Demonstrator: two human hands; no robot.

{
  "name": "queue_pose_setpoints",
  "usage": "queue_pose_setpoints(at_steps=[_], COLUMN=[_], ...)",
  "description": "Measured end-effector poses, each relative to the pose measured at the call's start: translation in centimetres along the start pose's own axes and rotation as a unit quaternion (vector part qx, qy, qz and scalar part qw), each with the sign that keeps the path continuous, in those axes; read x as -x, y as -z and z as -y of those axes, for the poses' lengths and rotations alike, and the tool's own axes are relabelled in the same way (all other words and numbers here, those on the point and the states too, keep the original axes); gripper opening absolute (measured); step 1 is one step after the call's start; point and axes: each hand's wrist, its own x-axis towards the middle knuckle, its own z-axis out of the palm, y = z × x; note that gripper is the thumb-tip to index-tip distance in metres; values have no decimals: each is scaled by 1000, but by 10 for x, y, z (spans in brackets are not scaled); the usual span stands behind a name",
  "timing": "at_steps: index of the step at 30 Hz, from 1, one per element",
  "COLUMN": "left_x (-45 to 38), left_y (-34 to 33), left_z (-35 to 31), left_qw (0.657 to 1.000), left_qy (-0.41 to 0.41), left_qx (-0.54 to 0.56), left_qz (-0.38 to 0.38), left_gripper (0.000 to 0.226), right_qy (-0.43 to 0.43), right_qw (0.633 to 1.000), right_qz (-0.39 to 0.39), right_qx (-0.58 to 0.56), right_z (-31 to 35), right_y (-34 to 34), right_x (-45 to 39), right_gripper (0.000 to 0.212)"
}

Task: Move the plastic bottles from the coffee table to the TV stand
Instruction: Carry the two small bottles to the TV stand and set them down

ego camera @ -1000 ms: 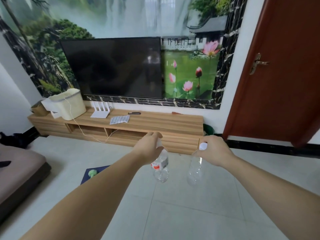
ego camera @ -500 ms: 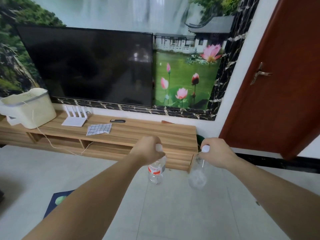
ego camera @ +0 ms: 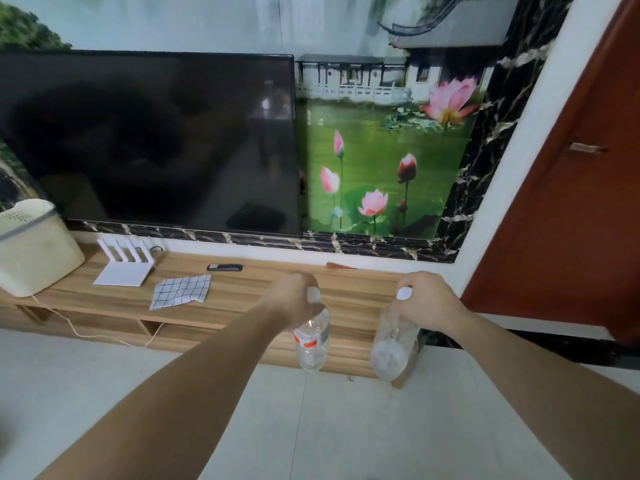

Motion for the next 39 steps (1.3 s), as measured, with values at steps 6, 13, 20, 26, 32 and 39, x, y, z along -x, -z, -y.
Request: queue_pose_setpoints(at_steps=[6, 13, 20, 26, 32, 39], left_x=[-117, -246, -387, -475, -533, -578], left_y=[-8, -21, -42, -69, -112, -198], left_z=[6, 19, 32, 33, 33, 44], left_qw=[1000, 999, 995, 991, 989, 987], left_qy=[22, 19, -31, -44, -43, 27], left_qx=[-16, 8, 18, 27, 25, 37], left_qz=[14, 29, 97, 124, 142, 154], left_gripper=[27, 31, 15, 20, 28, 38], right_qy=[-1, -12, -75, -98, -100, -97], right_qw=[999, 998, 994, 987, 985, 982], right_qz=[36, 47, 44, 77, 88, 125], right_qx=[-9, 36, 65, 102, 110, 105], right_z=[-5, -24, -41, -66, -105, -173], right_y=[2, 2, -3, -11, -33, -100], right_x=[-121, -243, -354, -430, -491, -556], right_gripper=[17, 19, 17, 15, 18, 20])
